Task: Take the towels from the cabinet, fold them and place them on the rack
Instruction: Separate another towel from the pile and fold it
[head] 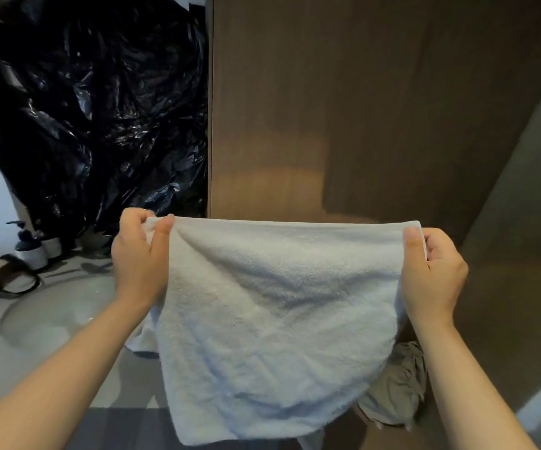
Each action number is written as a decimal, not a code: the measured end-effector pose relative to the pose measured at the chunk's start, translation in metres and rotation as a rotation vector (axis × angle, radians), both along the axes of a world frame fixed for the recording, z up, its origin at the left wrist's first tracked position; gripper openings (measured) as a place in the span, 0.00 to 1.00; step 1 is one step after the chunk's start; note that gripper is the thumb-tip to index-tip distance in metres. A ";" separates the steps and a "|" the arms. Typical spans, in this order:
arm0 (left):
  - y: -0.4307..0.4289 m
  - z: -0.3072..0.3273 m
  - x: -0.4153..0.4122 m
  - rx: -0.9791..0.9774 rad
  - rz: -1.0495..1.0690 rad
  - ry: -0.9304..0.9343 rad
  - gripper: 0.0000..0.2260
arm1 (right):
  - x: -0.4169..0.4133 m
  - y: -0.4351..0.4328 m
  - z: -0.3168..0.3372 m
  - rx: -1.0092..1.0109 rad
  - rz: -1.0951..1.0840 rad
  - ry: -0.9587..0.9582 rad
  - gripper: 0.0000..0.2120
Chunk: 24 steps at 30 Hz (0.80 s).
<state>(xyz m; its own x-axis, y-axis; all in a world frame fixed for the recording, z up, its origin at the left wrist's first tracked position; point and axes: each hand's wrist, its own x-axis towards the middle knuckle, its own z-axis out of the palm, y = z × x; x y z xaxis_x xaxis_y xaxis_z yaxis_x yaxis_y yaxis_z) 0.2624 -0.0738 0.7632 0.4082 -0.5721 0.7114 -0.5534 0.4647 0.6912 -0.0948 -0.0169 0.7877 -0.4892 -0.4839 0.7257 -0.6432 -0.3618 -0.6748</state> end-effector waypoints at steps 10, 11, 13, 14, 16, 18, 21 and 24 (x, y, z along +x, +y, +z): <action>0.002 -0.054 0.023 0.153 0.043 -0.050 0.08 | 0.005 -0.011 -0.062 0.170 0.020 0.002 0.18; -0.004 -0.061 0.024 0.188 0.040 -0.047 0.08 | 0.007 -0.016 -0.068 0.195 0.025 0.006 0.18; -0.018 -0.075 0.026 0.248 0.037 -0.033 0.09 | 0.008 -0.030 -0.080 0.251 0.039 0.011 0.18; -0.027 -0.082 0.027 0.272 0.029 -0.026 0.09 | 0.009 -0.038 -0.086 0.276 0.047 0.012 0.18; -0.046 -0.093 0.029 0.316 0.002 -0.013 0.10 | 0.010 -0.057 -0.097 0.332 0.057 0.002 0.17; -0.072 -0.101 0.030 0.347 -0.032 -0.011 0.10 | 0.011 -0.080 -0.106 0.366 0.064 -0.012 0.16; -0.119 -0.112 0.030 0.414 -0.078 -0.001 0.11 | 0.013 -0.119 -0.118 0.407 0.041 -0.063 0.14; -0.168 -0.124 0.030 0.462 -0.116 0.011 0.12 | 0.020 -0.165 -0.132 0.462 0.005 -0.088 0.10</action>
